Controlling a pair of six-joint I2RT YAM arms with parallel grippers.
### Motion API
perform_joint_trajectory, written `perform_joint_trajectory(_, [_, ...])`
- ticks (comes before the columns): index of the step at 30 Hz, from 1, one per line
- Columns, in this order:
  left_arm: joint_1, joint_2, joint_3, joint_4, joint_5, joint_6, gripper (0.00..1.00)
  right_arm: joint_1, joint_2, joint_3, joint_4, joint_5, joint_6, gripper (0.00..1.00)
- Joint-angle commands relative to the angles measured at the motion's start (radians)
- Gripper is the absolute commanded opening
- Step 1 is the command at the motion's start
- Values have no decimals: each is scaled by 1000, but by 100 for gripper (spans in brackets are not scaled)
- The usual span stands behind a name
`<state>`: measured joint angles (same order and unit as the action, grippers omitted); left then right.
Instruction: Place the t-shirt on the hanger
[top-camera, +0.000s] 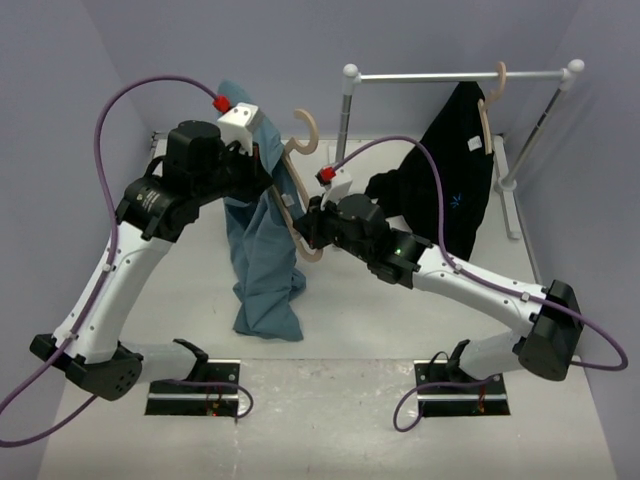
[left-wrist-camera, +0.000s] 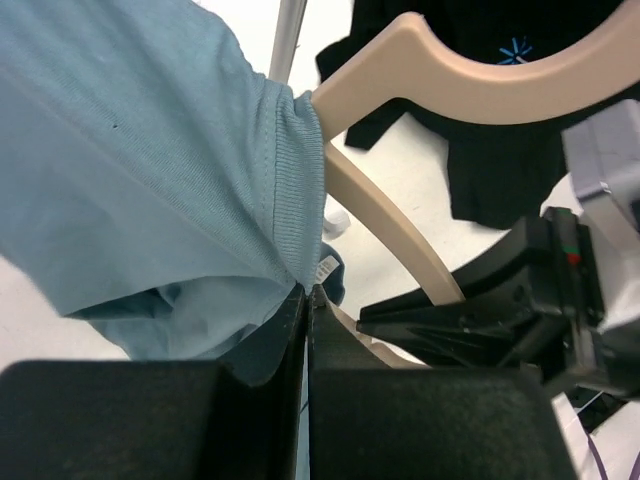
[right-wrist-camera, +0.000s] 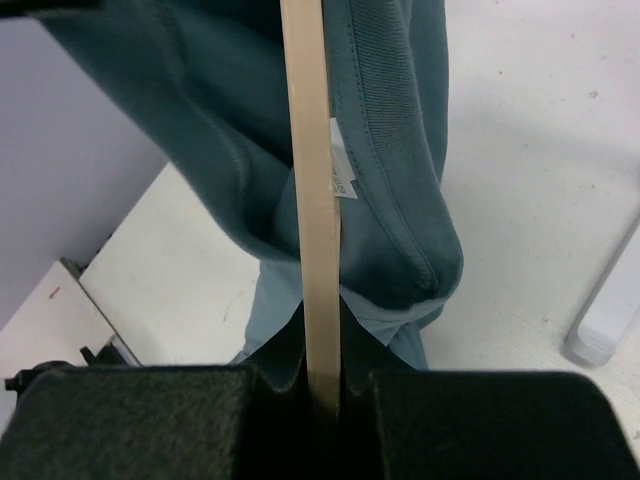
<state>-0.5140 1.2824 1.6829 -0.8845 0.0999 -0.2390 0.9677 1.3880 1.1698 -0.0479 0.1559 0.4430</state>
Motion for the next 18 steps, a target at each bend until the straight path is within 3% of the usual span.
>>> perform_joint_trajectory(1, [-1,-51,10,-5,48,41,0,-33,-42,-19,171,-2,-30,0])
perform_joint_trajectory(4, [-1,-11,74,-63,-121,26,6,-42,-87,-79,211,1,-39,0])
perform_joint_trajectory(7, [-1,32,150,-109,-302,6,40,-56,-173,-204,298,5,-76,0])
perform_joint_trajectory(8, [-1,35,165,-108,-326,5,47,-69,-202,-244,307,-5,-79,0])
perform_joint_trajectory(9, [-1,43,202,-106,-348,6,65,-101,-240,-298,331,-29,-73,0])
perform_joint_trajectory(12, [-1,38,252,-34,-380,43,94,-193,-309,-388,351,-157,-92,0])
perform_joint_trajectory(13, [0,35,252,2,-380,79,99,-216,-338,-426,353,-206,-123,0])
perform_joint_trajectory(15, [0,25,221,90,-334,133,100,-239,-391,-446,347,-284,-168,0])
perform_joint_trajectory(18, [-1,8,129,272,-36,416,100,-306,-514,-480,242,-370,-341,0])
